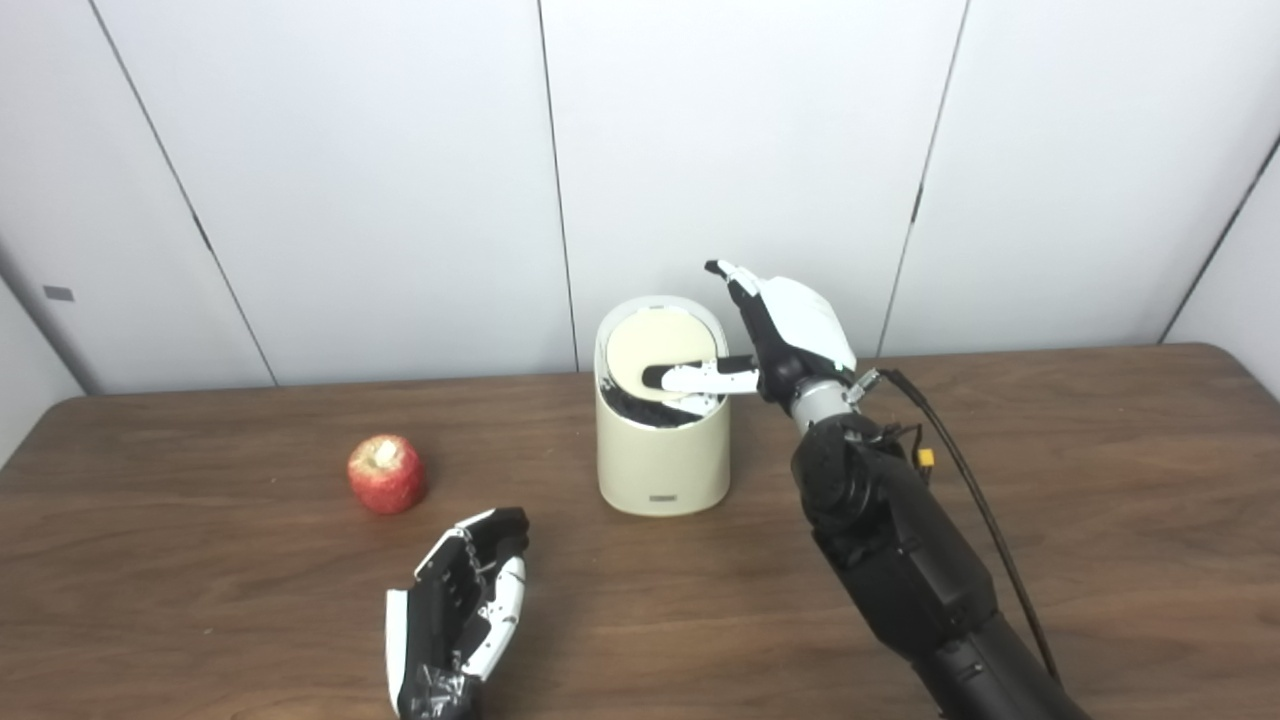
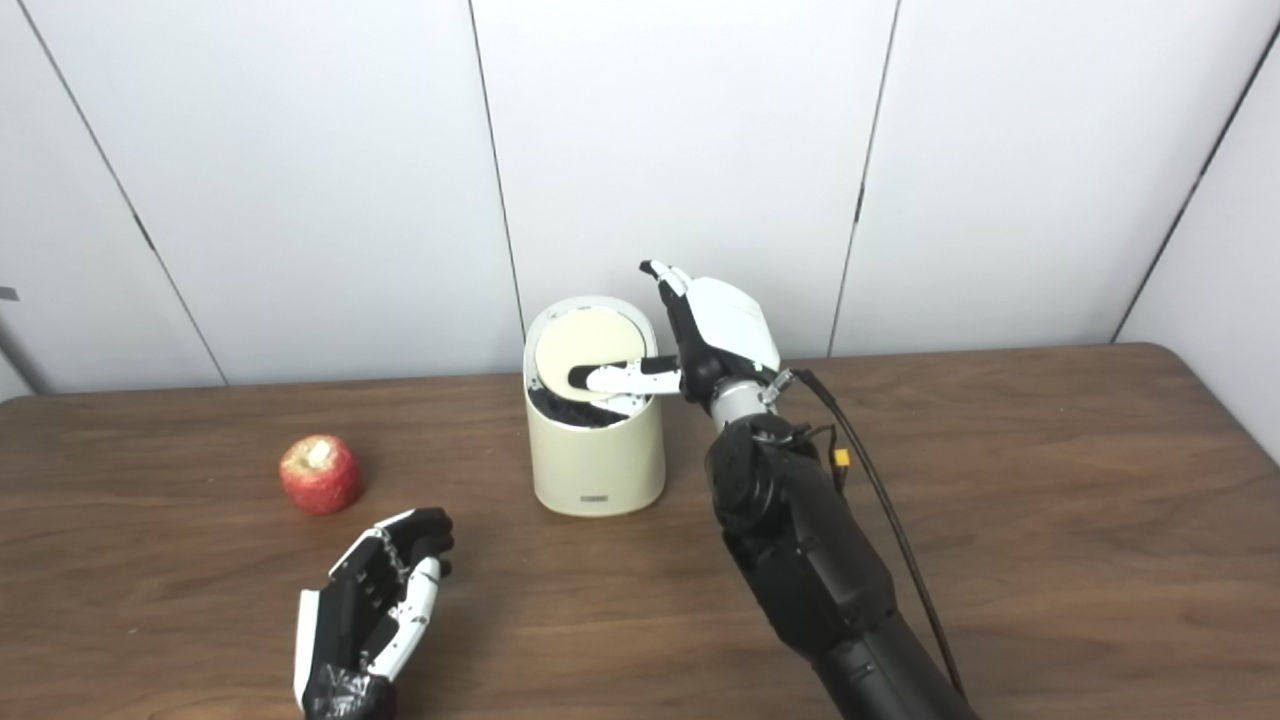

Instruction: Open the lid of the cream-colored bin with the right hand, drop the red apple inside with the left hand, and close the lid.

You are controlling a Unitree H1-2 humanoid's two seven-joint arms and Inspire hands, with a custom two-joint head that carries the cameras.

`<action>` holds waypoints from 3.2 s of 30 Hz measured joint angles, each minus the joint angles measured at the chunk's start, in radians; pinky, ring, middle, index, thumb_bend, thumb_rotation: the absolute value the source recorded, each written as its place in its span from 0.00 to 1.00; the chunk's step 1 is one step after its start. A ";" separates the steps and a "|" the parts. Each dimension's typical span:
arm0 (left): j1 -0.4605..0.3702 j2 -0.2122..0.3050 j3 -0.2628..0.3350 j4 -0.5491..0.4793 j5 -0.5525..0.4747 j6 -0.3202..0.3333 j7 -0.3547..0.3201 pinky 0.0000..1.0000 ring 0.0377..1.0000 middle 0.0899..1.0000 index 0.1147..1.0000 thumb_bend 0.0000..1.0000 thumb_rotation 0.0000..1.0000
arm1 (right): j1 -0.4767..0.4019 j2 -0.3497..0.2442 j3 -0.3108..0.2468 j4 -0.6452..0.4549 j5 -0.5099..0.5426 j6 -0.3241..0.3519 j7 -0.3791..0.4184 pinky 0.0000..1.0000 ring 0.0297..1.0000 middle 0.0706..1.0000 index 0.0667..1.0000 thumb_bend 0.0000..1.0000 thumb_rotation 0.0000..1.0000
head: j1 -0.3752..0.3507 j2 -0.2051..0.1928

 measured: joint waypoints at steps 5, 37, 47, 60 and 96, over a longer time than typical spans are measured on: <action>0.002 0.000 0.000 -0.001 0.000 0.000 0.000 0.64 0.68 0.66 0.61 0.21 0.23 | 0.000 -0.004 0.001 0.000 0.000 -0.015 -0.002 0.86 0.91 0.92 0.90 0.71 0.55 | 0.000 0.005; 0.005 0.001 -0.006 -0.012 -0.001 0.000 -0.001 0.64 0.67 0.65 0.61 0.23 0.24 | 0.030 -0.029 0.025 -0.070 0.011 -0.020 0.002 0.86 0.91 0.92 0.91 0.91 0.78 | -0.011 0.005; 0.003 0.003 -0.002 -0.011 -0.003 0.000 -0.003 0.64 0.67 0.65 0.61 0.22 0.24 | 0.068 -0.040 -0.030 -0.182 0.066 -0.020 0.031 0.80 0.91 0.93 0.92 1.00 1.00 | -0.012 -0.002; 0.003 0.016 0.003 -0.011 -0.004 0.001 -0.008 0.65 0.69 0.66 0.61 0.24 0.27 | 0.223 -0.039 -0.150 -0.369 0.202 -0.080 0.005 0.84 0.94 0.96 0.96 1.00 0.98 | -0.017 -0.008; 0.000 0.078 0.057 0.000 0.007 -0.063 -0.012 0.58 0.63 0.61 0.61 0.54 0.15 | 0.692 0.074 -0.236 -0.332 0.293 -0.690 -0.291 0.60 0.70 0.71 0.67 0.25 0.15 | -0.003 0.011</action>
